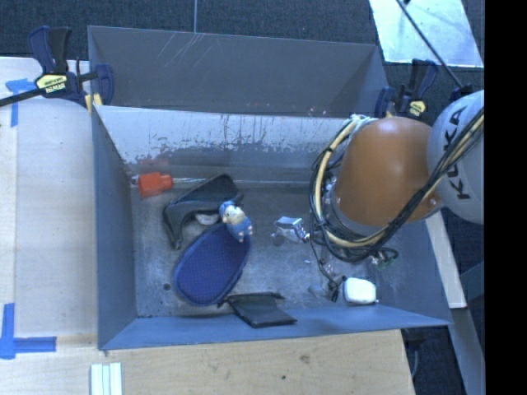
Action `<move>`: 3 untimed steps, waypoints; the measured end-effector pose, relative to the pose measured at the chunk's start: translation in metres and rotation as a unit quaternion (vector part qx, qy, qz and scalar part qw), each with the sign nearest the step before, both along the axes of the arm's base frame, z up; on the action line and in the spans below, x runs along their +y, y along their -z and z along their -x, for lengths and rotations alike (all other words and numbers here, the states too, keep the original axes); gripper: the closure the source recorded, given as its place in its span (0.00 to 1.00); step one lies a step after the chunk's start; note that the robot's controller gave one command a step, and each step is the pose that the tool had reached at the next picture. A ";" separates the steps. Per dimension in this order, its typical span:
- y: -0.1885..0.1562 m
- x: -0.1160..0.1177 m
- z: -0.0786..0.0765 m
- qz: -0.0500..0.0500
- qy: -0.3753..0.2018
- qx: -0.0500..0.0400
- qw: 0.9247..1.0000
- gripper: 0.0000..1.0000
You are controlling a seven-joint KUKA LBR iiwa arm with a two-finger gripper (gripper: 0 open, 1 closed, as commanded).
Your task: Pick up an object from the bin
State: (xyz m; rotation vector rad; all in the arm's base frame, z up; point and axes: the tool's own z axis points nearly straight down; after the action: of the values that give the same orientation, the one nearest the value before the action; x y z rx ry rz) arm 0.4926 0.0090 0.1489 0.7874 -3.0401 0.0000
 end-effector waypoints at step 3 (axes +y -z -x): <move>0.064 -0.110 0.008 -0.001 -0.275 0.000 0.961 0.00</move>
Offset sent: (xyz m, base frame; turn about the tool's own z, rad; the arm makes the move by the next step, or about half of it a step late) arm 0.0021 -0.1064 -0.0080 -0.1422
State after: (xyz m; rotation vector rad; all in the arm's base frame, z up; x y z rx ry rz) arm 0.4846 -0.1013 0.0847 1.5947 -2.7061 -0.0015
